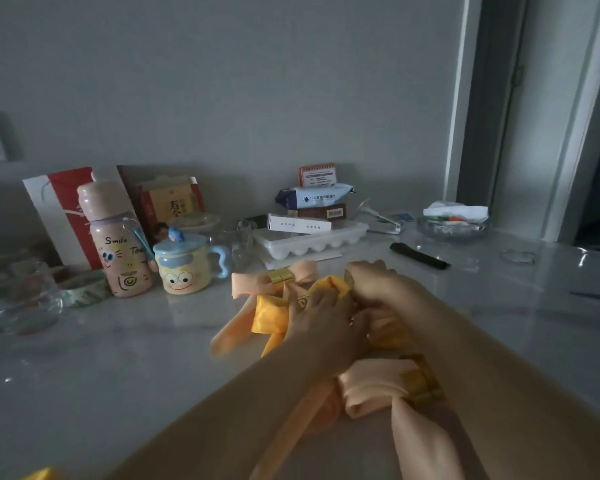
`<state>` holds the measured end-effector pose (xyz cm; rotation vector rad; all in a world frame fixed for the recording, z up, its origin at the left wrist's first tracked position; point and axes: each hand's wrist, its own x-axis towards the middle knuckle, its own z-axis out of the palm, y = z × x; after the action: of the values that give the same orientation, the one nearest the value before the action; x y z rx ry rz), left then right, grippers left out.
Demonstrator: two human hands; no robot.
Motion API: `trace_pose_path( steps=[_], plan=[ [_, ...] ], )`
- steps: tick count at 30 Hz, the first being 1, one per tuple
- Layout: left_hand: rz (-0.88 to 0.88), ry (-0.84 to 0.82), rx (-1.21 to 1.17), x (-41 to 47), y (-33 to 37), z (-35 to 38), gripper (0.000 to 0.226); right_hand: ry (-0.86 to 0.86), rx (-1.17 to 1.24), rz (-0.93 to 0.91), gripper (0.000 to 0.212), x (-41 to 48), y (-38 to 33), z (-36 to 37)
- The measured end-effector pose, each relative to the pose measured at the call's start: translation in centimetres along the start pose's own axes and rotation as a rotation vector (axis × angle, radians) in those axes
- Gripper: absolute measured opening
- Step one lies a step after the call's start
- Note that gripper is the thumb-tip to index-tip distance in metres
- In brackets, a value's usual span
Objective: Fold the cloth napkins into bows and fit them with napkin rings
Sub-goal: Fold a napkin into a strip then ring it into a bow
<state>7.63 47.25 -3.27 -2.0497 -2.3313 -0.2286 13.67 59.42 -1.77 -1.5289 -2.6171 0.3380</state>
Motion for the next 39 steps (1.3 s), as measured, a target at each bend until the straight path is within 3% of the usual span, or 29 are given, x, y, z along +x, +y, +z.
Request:
trace_pose_path(
  steps=[7, 10, 13, 16, 21, 26, 28, 31, 34, 36, 39],
  plan=[
    [0.03, 0.088, -0.032, -1.1, 0.0, -1.5, 0.042, 0.103, 0.167, -0.008, 0.012, -0.5, 0.2, -0.6],
    [0.087, 0.079, -0.123, -3.3, 0.7, -2.5, 0.044, 0.131, 0.28, -0.064, 0.026, -2.7, 1.4, -2.0],
    [0.19, -0.032, -0.039, -5.9, 2.2, -2.5, 0.052, 0.129, 0.344, -0.127, 0.032, -5.2, 2.3, -2.9],
    [0.206, 0.003, -0.06, -7.8, 2.5, -2.2, 0.049, 0.152, 0.347, -0.16, 0.035, -7.5, 2.8, -3.2],
    [0.064, 0.004, -0.249, -11.3, 1.9, -2.8, 0.042, 0.162, 0.404, -0.243, 0.037, -11.6, 3.2, -4.1],
    [-0.045, -0.083, -0.219, -13.0, -0.2, -4.4, 0.039, 0.179, 0.45, -0.25, 0.028, -13.6, 2.4, -5.0],
    [-0.039, 0.007, -0.252, -13.6, -0.2, -4.8, 0.036, 0.148, 0.526, -0.29, 0.015, -14.7, 1.1, -5.1],
    [-0.09, 0.268, -0.42, -15.0, -0.7, -6.7, 0.033, 0.073, 0.6, -0.372, 0.01, -17.3, -2.3, -5.3],
    [-0.09, 0.315, -0.629, -18.1, -1.9, -9.1, 0.05, -0.016, 0.697, -0.48, 0.012, -20.8, -6.2, -5.4],
    [-0.036, 0.321, -0.594, -20.9, -3.0, -10.1, 0.058, -0.153, 0.845, -0.528, 0.017, -23.5, -8.9, -5.2],
    [-0.015, 0.415, -0.5, -24.5, -5.0, -10.5, 0.044, -0.33, 0.926, -0.522, 0.019, -26.4, -11.8, -4.3]
  ],
)
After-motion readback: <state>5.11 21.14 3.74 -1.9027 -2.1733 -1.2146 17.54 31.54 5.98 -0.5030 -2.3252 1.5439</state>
